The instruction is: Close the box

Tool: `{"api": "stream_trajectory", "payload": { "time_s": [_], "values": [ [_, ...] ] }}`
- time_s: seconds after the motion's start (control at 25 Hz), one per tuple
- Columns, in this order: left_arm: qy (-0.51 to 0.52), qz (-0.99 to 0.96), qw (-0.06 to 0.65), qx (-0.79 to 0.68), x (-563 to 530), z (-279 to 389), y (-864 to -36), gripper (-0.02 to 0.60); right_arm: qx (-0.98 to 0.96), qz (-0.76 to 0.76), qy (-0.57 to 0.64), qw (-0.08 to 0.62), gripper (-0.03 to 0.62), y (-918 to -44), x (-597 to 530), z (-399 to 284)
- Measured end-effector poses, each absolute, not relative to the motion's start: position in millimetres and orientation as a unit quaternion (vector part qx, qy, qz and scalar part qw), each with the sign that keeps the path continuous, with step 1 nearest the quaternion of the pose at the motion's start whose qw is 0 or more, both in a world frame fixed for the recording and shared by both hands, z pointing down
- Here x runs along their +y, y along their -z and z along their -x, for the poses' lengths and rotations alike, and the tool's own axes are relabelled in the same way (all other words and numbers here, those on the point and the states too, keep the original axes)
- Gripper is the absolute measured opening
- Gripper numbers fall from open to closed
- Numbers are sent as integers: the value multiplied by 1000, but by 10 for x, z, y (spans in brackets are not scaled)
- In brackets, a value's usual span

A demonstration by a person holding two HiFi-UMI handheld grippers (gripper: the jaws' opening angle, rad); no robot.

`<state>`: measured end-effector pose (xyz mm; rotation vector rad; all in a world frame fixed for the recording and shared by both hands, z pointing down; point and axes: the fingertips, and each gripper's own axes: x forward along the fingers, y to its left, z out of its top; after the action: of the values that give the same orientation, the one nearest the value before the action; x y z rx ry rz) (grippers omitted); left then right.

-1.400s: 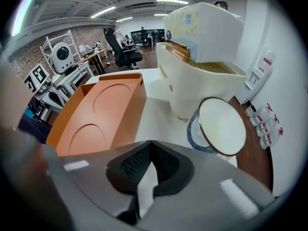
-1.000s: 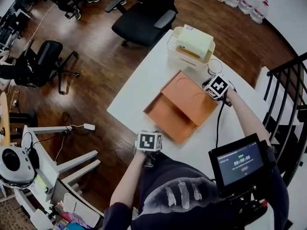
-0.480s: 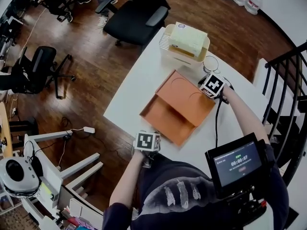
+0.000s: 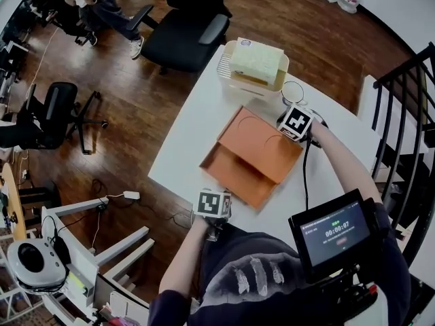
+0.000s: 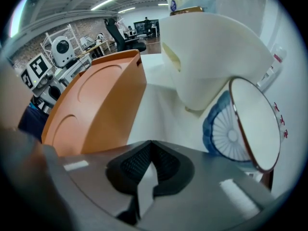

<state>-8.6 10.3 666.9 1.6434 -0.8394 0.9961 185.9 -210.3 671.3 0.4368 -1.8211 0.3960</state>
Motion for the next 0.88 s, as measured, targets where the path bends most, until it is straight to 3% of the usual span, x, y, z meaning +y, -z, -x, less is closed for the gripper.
{"api": "stream_trajectory", "payload": {
  "time_s": [0.88],
  "values": [
    [-420, -683, 500, -328, 11, -82, -6650, 15, -773, -185, -184, 578, 6, -6713, -2167, -1912]
  ]
}}
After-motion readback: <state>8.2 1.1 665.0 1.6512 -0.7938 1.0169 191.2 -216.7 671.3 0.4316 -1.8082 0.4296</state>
